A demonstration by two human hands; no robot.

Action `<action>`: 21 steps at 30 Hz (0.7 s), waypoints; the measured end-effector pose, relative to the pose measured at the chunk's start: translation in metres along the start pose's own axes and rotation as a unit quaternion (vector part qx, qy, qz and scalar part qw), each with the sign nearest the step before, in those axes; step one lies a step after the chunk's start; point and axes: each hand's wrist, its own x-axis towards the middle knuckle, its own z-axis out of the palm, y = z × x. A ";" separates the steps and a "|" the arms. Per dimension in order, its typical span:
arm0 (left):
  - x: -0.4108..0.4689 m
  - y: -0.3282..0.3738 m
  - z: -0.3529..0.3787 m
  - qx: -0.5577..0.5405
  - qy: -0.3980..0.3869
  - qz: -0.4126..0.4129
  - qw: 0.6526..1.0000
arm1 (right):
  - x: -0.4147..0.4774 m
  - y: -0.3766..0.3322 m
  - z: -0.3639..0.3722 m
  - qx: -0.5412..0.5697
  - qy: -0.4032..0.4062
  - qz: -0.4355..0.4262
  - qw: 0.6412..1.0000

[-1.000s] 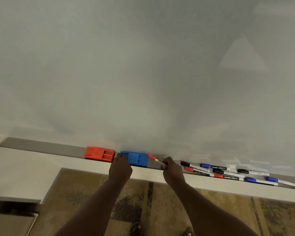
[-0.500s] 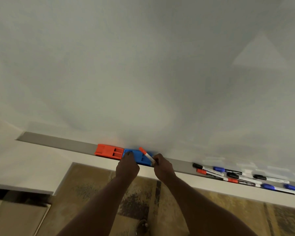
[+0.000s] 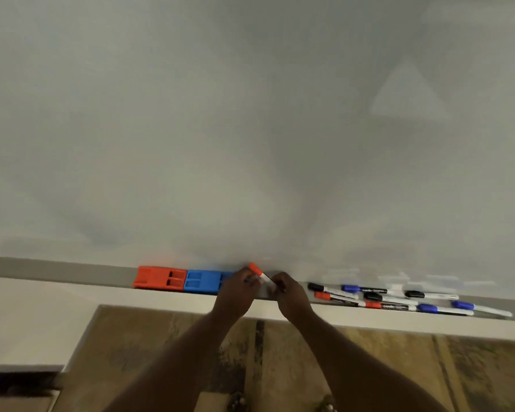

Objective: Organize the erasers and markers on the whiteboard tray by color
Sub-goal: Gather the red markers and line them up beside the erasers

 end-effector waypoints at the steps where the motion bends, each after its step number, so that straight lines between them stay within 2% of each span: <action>1: 0.000 0.009 0.008 -0.034 -0.019 -0.002 0.999 | -0.002 0.003 -0.006 0.012 0.002 -0.009 1.000; 5: 0.001 0.043 0.039 -0.092 -0.031 0.001 0.995 | -0.011 0.017 -0.036 0.054 0.012 -0.033 0.998; 11: -0.002 0.084 0.077 -0.087 -0.066 0.029 0.994 | -0.026 0.051 -0.086 0.053 0.043 -0.025 0.997; 21: -0.016 0.126 0.141 -0.029 -0.065 0.031 0.997 | -0.051 0.118 -0.148 0.048 0.086 0.043 0.994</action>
